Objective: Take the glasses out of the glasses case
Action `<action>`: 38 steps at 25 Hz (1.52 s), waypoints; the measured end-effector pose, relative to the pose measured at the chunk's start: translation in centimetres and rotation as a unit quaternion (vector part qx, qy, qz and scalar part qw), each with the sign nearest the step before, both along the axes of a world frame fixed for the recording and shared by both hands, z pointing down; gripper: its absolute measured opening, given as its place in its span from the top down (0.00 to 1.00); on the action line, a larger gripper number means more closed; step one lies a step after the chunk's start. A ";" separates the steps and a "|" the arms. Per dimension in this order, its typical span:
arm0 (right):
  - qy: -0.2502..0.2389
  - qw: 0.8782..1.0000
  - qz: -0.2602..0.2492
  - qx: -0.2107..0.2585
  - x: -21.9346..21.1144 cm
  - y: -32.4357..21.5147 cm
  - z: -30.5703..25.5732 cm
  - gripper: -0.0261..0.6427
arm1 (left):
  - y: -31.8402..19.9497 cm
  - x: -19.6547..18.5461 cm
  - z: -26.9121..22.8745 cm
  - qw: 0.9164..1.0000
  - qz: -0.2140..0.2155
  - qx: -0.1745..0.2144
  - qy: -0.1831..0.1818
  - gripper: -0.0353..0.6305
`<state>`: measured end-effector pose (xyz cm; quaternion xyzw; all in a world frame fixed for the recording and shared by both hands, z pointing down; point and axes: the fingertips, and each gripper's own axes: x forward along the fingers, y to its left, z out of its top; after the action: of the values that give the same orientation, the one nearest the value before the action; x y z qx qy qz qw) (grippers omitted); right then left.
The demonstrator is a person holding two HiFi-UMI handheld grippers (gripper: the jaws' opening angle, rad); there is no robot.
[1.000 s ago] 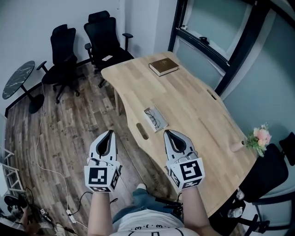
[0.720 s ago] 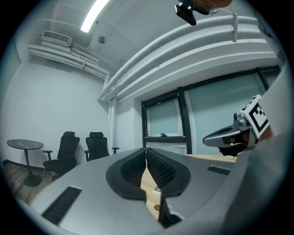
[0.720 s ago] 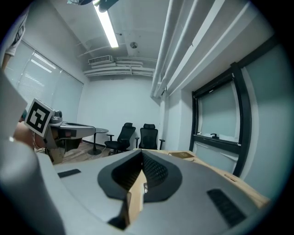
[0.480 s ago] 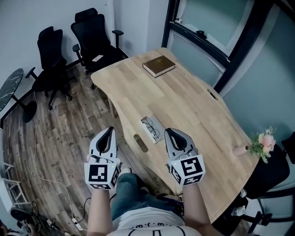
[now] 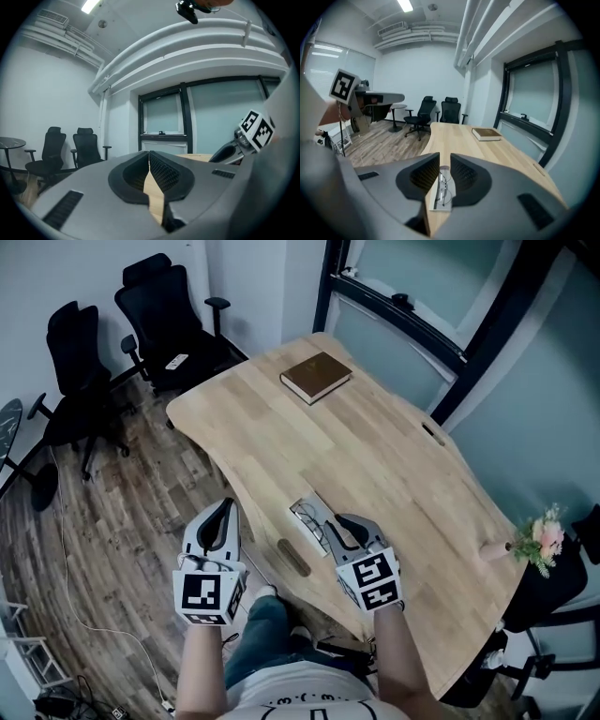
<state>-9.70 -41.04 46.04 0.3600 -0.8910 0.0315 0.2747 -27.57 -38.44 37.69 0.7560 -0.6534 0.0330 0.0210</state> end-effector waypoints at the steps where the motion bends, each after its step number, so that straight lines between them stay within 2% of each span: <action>1: 0.015 1.000 -0.003 -0.014 -0.4 -0.4 1.1 0.85 | -0.7 -0.4 0.5 1.000 0.003 -0.005 0.002 0.92; 6: 0.069 0.995 -0.014 -0.077 -2.0 -1.9 6.1 0.85 | -3.5 -2.2 3.5 0.999 0.014 -0.050 0.012 0.92; 8: 0.090 0.991 -0.021 -0.100 -2.4 -2.5 8.0 0.85 | -4.7 -2.8 4.4 0.998 0.018 -0.052 0.012 0.92; 16: 0.188 0.966 -0.040 -0.173 -2.6 -3.8 14.6 0.86 | -8.8 -4.5 7.4 0.996 0.030 -0.076 0.025 0.92; 21: 0.244 0.950 -0.038 -0.193 -1.7 -4.7 16.3 0.85 | -10.6 -4.7 8.5 0.995 0.040 -0.085 0.030 0.92; 26: 0.309 0.929 -0.077 -0.188 -2.1 -4.8 17.3 0.83 | -11.9 -4.8 9.2 0.994 0.051 -0.093 0.034 0.92; 32: 0.347 0.909 -0.086 -0.214 -2.4 -4.9 17.8 0.86 | -13.2 -6.1 9.4 0.993 0.052 -0.097 0.036 0.92; 38: 0.312 0.912 -0.033 -0.263 -2.6 -5.0 18.2 0.89 | -14.3 -6.8 9.0 0.993 0.062 -0.091 0.039 0.92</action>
<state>-12.30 -46.04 64.23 0.2366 -0.7308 0.1413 0.6244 -34.41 -52.72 46.65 0.7907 -0.5982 0.0639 0.1133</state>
